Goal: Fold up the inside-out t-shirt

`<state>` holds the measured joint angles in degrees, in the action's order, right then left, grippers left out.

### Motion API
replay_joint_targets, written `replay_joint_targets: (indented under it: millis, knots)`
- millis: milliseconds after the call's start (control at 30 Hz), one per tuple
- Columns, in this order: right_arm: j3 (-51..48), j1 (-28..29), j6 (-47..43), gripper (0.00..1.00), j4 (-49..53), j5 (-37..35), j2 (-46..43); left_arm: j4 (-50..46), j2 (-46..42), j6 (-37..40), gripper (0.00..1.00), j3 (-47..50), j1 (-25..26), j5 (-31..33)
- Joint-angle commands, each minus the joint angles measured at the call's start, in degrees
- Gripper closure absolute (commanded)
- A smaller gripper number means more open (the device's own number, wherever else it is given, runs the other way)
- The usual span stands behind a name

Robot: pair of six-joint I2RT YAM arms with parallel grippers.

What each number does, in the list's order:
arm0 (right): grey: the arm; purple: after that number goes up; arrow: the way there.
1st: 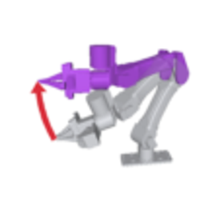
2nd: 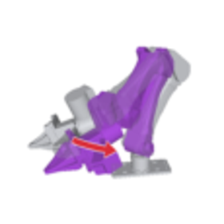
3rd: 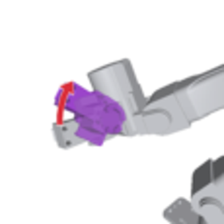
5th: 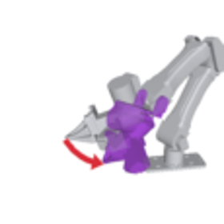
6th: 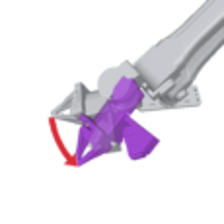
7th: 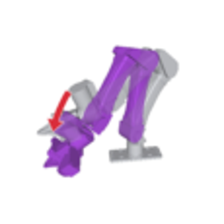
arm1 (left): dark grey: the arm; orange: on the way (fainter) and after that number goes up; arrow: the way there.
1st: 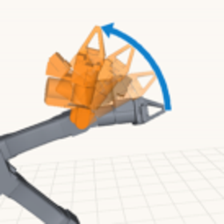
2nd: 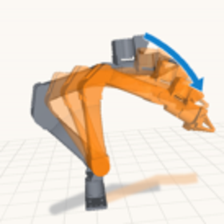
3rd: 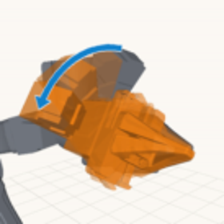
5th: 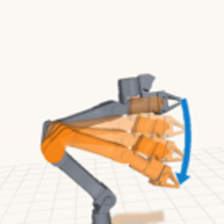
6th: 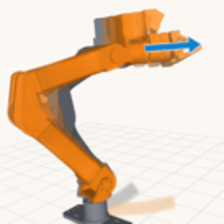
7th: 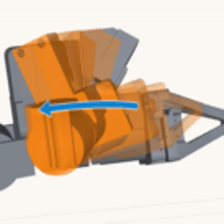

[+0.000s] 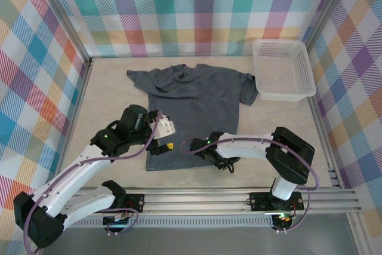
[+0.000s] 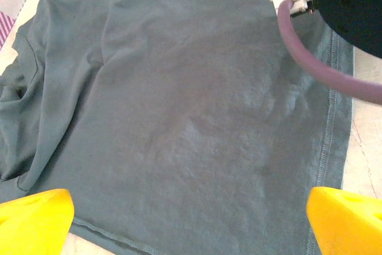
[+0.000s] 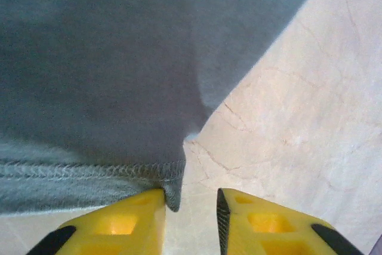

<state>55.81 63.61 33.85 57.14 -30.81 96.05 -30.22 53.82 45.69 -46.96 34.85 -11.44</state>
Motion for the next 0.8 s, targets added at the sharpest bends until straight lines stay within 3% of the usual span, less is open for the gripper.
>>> replay_joint_targets:
  millis: [0, 67, 367, 467, 633, 767]
  knots:
    - [-0.5, 0.3, -2.2, 0.90, -1.8, 0.6, -2.1, 1.7, -0.4, -0.9, 0.00, 0.8, 0.2, -1.2]
    - [-0.3, 0.3, -2.8, 1.00, -2.6, 1.5, -2.1, 2.0, -0.5, -1.0, 0.00, 1.1, 0.2, -1.4]
    - [-4.1, 0.2, 1.1, 0.99, -8.8, 5.6, -9.5, 2.6, -1.4, -1.8, 0.00, 2.3, 0.2, -1.8]
    - [-8.1, 0.1, 9.5, 0.74, -9.0, 7.9, -13.7, 3.3, -1.6, -1.8, 0.00, 2.8, 0.1, -2.1]
    - [-19.5, -2.2, 23.6, 0.70, -17.8, 17.7, -25.4, 4.9, -0.7, -3.3, 0.00, 3.4, 0.1, -3.2]
    - [-25.3, -8.2, 20.7, 0.69, -26.3, 24.6, -32.0, 5.9, -0.2, -3.4, 0.00, 3.9, 0.1, -3.8]
